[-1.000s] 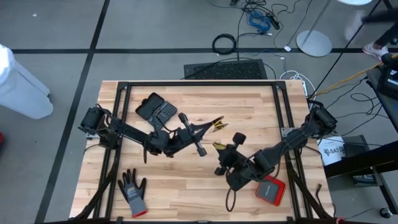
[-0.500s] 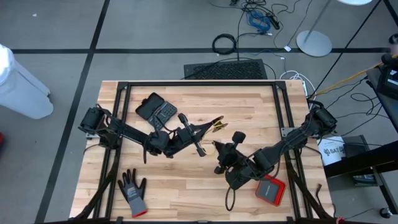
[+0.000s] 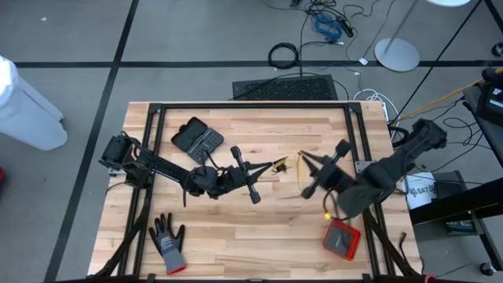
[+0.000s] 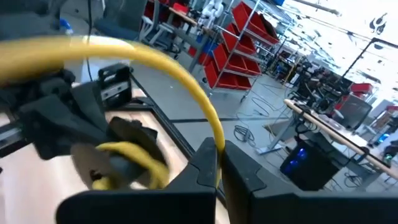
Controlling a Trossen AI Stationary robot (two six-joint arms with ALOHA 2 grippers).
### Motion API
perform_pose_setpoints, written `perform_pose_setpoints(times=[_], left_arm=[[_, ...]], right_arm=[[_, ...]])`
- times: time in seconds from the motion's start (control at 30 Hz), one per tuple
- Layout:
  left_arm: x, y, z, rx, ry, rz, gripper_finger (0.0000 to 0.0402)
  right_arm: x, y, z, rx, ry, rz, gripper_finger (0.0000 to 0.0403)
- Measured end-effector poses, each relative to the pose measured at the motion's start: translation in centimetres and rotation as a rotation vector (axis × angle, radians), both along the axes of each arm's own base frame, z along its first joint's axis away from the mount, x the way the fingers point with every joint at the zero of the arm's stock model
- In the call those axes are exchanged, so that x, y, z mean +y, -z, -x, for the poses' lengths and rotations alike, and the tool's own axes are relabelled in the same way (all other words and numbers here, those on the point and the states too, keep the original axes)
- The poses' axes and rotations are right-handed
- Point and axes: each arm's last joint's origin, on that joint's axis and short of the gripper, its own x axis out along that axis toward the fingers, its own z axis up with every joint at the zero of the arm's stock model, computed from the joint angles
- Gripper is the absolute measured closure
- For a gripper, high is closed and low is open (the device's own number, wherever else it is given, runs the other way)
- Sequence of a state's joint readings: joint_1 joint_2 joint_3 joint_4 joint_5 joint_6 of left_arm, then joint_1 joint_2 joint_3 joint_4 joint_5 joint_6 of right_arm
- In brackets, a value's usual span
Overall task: Coil cords
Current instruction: Coil the yellow wire onto the spool
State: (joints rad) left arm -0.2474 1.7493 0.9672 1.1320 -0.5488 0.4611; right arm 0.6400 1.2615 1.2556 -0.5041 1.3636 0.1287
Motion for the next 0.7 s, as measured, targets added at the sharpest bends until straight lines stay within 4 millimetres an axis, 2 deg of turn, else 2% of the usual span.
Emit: perform_pose_setpoints(times=[0.17, 0.43, 0.57, 0.7], left_arm=[[0.0, 0.2, -0.1, 0.020, 0.006, -0.001, 0.0400], [-0.1, 0.1, -0.1, 0.007, 0.048, -0.011, 0.0400], [-0.4, -0.5, 0.2, -0.058, 0.055, 0.005, 0.0400], [-1.1, -1.3, 0.7, -0.136, 0.098, 0.015, 0.0400]], right_arm=[[-1.0, -1.4, 1.4, -0.021, -0.009, -0.005, 0.0403], [-1.1, -1.6, 1.7, 0.002, -0.027, 0.013, 0.0403], [-1.0, -1.0, 1.6, 0.024, -0.083, -0.035, 0.0403], [-1.0, 1.1, 1.6, 0.097, -0.081, -0.089, 0.0403]])
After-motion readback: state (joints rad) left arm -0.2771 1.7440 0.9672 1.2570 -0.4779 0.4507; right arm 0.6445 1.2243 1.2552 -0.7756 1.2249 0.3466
